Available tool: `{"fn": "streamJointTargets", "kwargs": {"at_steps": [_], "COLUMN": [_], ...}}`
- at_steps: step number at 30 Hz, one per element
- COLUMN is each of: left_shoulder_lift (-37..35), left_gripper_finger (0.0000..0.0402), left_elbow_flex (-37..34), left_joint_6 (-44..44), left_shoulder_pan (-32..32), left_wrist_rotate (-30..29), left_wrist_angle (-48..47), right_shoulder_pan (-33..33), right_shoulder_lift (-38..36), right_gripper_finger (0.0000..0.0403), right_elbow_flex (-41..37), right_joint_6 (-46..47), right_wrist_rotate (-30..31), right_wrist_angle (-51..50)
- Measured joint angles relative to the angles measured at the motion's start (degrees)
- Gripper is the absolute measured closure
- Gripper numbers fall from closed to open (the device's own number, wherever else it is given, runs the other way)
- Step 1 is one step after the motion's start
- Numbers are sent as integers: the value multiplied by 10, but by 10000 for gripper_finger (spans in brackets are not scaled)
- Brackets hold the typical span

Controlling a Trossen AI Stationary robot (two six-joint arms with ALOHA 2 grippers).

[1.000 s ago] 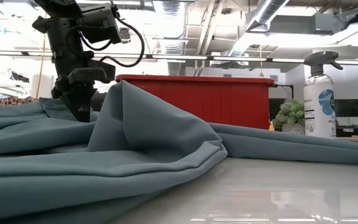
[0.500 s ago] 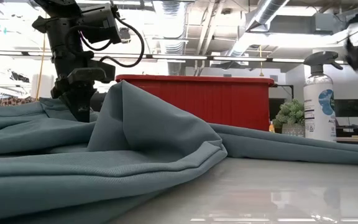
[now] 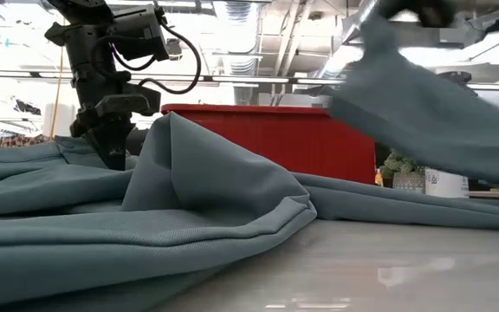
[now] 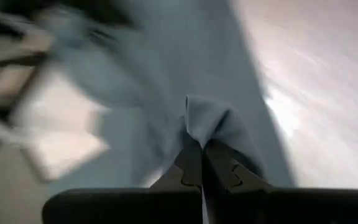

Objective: Fold Laundry from Bin
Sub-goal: Fold the blue pants in the red bin

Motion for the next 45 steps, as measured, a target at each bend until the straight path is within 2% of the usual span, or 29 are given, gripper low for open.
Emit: {"fn": "streamJointTargets", "kwargs": {"at_steps": [3,6,11,14,20,22,25,30,34,39,41,45], "left_shoulder_lift": [0,0,0,0,0,0,0,0,0,0,0,-3], "left_gripper_finger": [401,401,401,401,401,401,402,401,401,401,401,401], "left_elbow_flex": [0,0,0,0,0,0,0,0,0,-16,-24,-34], "left_joint_6": [-2,-8,-8,-8,-13,-17,-23,-23,-31,-69,-106,-121], "left_shoulder_pan": [0,0,0,0,0,0,0,0,0,-1,-1,-22], "left_wrist_rotate": [-1,-1,-4,-5,-8,-7,10,29,5,-8,2,31], "left_wrist_angle": [0,-1,-1,-1,-1,-1,-8,-82,-140,-177,-212,-266], "right_shoulder_pan": [-1,49,194,283,409,435,463,473,463,445,440,428], "right_shoulder_lift": [-2,3,6,5,-4,-5,-2,15,27,41,46,62], "right_gripper_finger": [385,385,385,385,385,385,385,382,378,380,378,379], "right_elbow_flex": [14,20,2,-7,-12,-12,-12,-12,-12,-12,-12,-12], "right_joint_6": [-107,-95,38,168,492,566,628,632,600,566,555,532], "right_wrist_rotate": [-121,-213,-241,-240,-257,-268,-264,-221,-203,-202,-202,-220], "right_wrist_angle": [135,188,174,111,-131,-199,-267,-292,-289,-285,-278,-299]}}
